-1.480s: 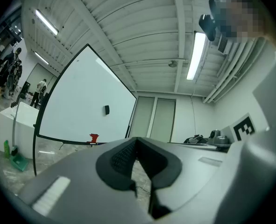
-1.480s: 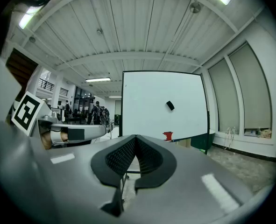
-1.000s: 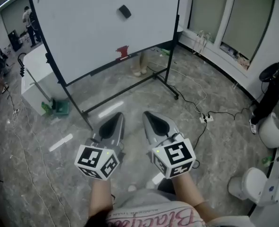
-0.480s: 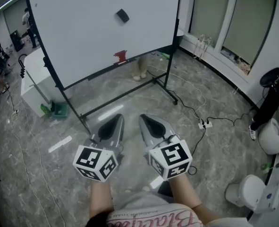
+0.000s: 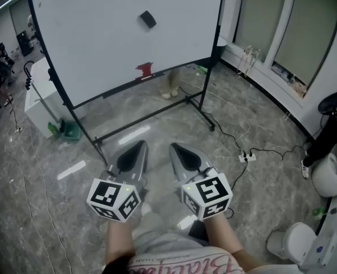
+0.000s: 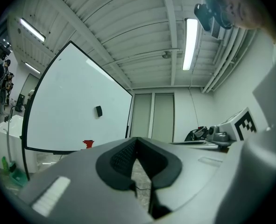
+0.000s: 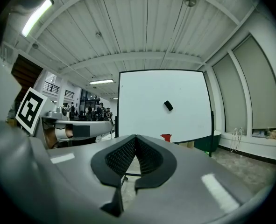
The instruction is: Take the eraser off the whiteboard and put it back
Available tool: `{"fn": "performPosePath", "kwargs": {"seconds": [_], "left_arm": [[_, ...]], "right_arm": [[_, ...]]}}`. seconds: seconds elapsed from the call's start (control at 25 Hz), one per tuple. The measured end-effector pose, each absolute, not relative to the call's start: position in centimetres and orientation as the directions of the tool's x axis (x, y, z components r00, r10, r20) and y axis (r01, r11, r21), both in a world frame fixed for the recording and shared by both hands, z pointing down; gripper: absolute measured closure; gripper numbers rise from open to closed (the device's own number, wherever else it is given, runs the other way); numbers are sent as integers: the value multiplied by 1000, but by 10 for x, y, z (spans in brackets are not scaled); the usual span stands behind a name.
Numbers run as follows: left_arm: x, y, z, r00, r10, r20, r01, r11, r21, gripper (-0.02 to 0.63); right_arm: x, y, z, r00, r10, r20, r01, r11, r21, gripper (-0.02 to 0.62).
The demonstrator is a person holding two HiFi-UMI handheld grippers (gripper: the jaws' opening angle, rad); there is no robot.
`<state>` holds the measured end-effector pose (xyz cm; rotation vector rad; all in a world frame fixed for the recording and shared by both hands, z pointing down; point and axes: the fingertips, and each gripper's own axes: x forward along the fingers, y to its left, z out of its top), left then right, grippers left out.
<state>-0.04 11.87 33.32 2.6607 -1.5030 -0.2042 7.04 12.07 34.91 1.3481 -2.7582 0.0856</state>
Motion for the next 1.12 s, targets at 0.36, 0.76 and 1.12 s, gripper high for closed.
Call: {"fn": "performPosePath", "kwargs": {"seconds": [0.36, 0.76, 1.12], "left_arm": [[-11, 50, 340, 524, -849, -69, -837, -528, 145, 606], [-42, -78, 328, 576, -814, -81, -803, -581, 133, 606], [-74, -164, 324, 600, -794, -95, -782, -607, 138, 606]], "right_arm": [[64, 54, 359, -593, -798, 109, -804, 594, -27, 594], [33, -75, 344, -535, -841, 88, -844, 536, -10, 594], [3, -166, 323, -492, -870, 28, -870, 493, 36, 594]]}}
